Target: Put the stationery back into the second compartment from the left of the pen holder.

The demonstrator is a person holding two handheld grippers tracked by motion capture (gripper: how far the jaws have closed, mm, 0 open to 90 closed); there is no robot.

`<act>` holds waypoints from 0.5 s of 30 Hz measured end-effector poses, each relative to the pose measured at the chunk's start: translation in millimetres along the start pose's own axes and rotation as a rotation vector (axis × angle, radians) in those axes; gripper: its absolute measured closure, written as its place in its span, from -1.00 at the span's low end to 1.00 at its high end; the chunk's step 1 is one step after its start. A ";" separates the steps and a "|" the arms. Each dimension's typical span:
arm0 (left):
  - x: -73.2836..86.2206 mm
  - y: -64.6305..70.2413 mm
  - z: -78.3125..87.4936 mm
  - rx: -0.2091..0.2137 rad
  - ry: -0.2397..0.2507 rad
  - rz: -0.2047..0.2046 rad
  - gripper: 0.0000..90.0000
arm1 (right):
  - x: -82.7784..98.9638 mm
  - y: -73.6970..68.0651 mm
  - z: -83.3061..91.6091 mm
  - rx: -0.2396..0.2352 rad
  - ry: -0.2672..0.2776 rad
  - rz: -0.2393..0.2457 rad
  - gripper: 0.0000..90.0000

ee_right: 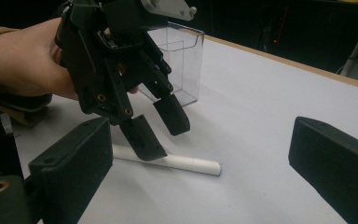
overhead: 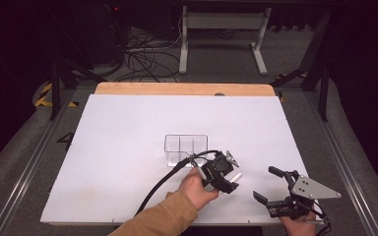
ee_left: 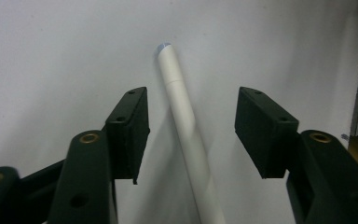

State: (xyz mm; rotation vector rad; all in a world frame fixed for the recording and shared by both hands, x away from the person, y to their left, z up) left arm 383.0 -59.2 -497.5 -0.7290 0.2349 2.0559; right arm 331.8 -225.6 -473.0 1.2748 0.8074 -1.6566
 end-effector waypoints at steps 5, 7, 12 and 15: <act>-2.0 -0.3 -1.6 -0.012 -0.025 0.020 0.23 | 0.1 0.3 0.1 0.001 0.000 -0.002 -0.84; -2.9 -0.4 -2.4 -0.036 -0.045 0.031 0.27 | -0.1 0.3 -0.1 0.000 0.001 0.002 -0.84; -4.0 -0.5 -4.1 -0.052 -0.093 0.060 0.33 | 0.1 0.3 0.3 0.000 0.002 -0.002 -0.84; -3.8 0.9 -6.7 -0.063 -0.121 0.079 0.36 | 0.0 0.3 0.2 0.001 0.002 0.000 -0.84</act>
Point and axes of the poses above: each handheld gripper's, and its own axes: z roughly backward along the jaws, x roughly out of its underside, y roughly to its right, the point moved 6 cm from there along -z, roughly forward along the jaws, and after that the axes turned 14 degrees about -x, right-handed, at the moved point
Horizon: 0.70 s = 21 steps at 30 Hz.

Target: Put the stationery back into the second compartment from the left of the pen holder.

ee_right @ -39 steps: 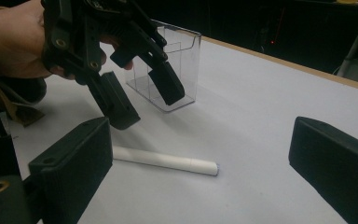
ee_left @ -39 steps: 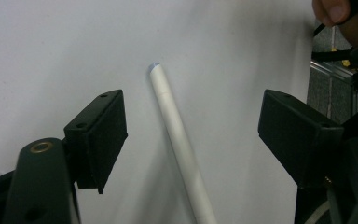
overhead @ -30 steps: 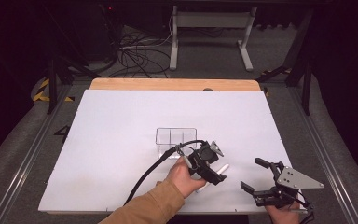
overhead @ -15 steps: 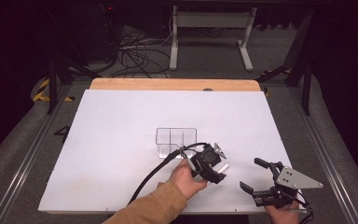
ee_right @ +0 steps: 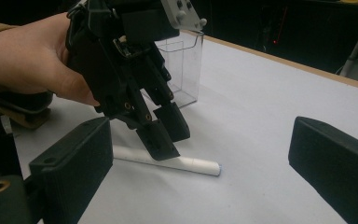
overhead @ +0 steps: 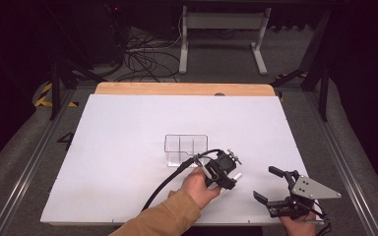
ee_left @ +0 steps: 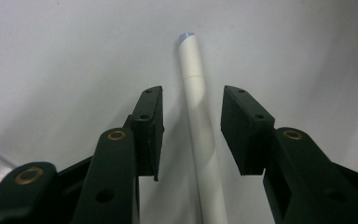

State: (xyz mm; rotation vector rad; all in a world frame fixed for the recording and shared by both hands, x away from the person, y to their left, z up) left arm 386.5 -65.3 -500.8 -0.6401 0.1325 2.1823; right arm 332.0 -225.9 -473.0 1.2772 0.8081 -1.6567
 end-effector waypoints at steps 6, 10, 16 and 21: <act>0.0 3.5 -2.5 -0.017 -0.027 -0.006 0.39 | 0.2 0.1 -0.2 0.000 -0.001 -0.002 -0.85; -0.4 5.6 -4.8 -0.043 -0.042 -0.003 0.47 | 0.4 0.1 -0.5 -0.001 -0.003 -0.002 -0.84; -0.6 7.6 -7.8 -0.061 -0.065 0.004 0.52 | 0.6 0.2 -0.4 -0.002 -0.004 -0.001 -0.84; -0.9 7.6 -8.1 -0.091 -0.072 0.003 0.62 | 0.7 0.0 -0.7 -0.002 -0.005 -0.002 -0.84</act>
Point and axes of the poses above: each handheld gripper's, and its own axes: z roughly backward along the jaws, x roughly out of its underside, y roughly to its right, the point moved 6 cm from there along -z, roughly forward along the jaws, and after that the axes turned 14 degrees about -x, right-handed, at the moved point
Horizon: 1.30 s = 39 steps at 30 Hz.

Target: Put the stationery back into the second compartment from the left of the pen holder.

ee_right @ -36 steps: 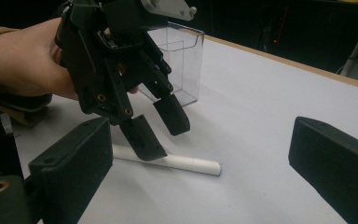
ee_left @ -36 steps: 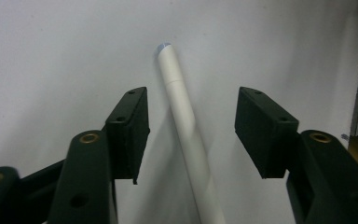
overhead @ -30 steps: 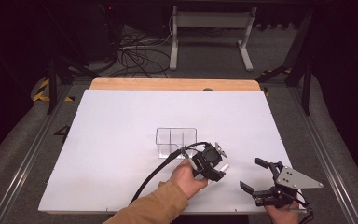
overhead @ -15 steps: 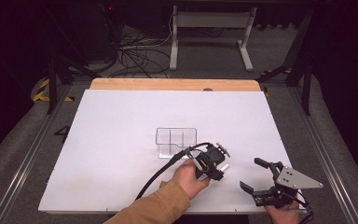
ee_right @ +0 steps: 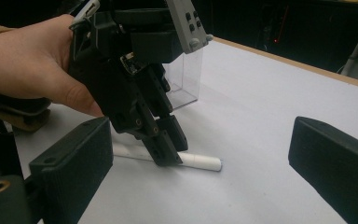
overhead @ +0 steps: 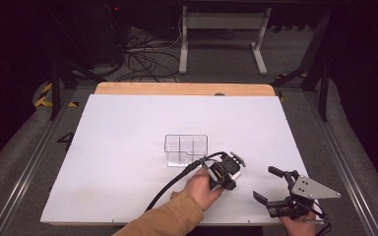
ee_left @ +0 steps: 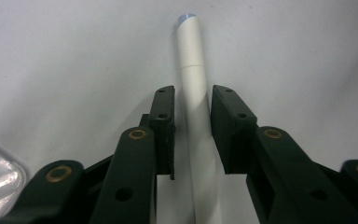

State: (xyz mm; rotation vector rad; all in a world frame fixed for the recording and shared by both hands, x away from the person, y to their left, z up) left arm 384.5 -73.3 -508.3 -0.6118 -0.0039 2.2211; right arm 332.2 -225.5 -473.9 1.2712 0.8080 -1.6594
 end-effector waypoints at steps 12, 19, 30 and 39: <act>-0.1 -0.8 0.5 -0.012 -0.005 0.011 0.75 | 0.3 -0.1 -0.1 -0.001 -0.001 0.003 -0.84; -1.2 -1.9 10.3 0.004 0.037 0.002 0.75 | 0.3 0.0 -0.1 0.001 -0.002 0.004 -0.84; -3.2 -10.9 32.2 0.011 0.126 0.014 0.75 | 0.1 0.0 -0.1 0.002 0.000 0.003 -0.84; -4.4 -17.8 47.2 0.028 0.197 0.019 0.75 | 0.3 -0.3 -0.8 0.001 0.000 0.002 -0.84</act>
Point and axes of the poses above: each handheld gripper's, and its own axes: z roughly backward along the jaws, x roughly out of its underside, y roughly to its right, the point moved 6 cm from there along -z, roughly forward along the jaws, and after that the axes turned 14 degrees about -x, right-handed, at the moved point
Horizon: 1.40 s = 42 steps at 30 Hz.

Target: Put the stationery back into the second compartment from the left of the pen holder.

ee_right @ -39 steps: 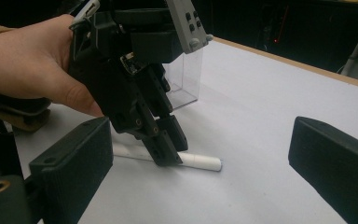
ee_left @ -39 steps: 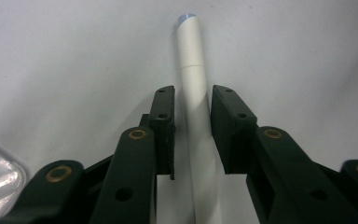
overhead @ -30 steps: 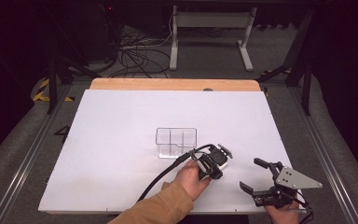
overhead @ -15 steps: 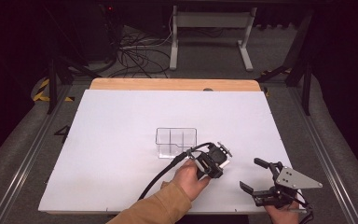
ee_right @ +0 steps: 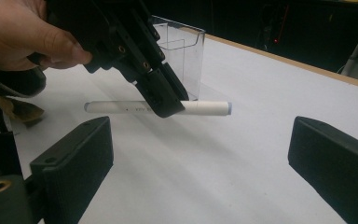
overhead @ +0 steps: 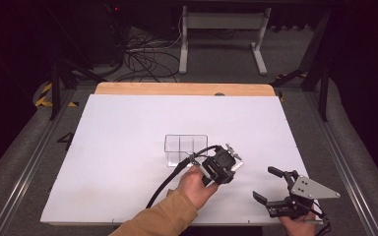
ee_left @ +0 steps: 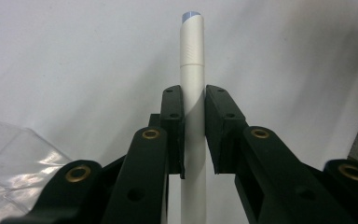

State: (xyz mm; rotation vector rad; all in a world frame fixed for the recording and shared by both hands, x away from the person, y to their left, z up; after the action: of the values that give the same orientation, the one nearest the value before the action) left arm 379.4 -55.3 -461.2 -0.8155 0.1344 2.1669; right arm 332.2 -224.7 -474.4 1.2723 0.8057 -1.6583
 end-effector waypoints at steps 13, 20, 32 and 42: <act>-7.7 -16.0 29.2 0.013 0.197 0.031 0.75 | 0.2 0.0 -0.3 -0.001 0.000 -0.003 -0.84; -11.9 -30.0 45.8 0.056 0.306 0.079 0.75 | 0.2 -0.3 -0.5 -0.003 -0.002 -0.002 -0.84; -12.8 -60.3 68.4 0.056 0.438 0.115 0.75 | 0.2 -0.4 -0.7 -0.005 -0.002 0.001 -0.84; -9.6 -87.3 84.1 0.051 0.536 0.147 0.75 | 0.4 -0.4 -1.0 -0.005 -0.005 0.000 -0.84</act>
State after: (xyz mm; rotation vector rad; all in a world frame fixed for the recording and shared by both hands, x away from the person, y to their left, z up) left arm 403.8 26.6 -374.8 -1.3764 0.5313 2.0166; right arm 332.2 -223.7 -475.0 1.2640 0.8062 -1.6574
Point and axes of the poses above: each handheld gripper's, and its own axes: z roughly backward along the jaws, x roughly out of its underside, y roughly to its right, the point moved 6 cm from there along -z, roughly forward along the jaws, and after that the axes turned 14 degrees about -x, right-handed, at the moved point
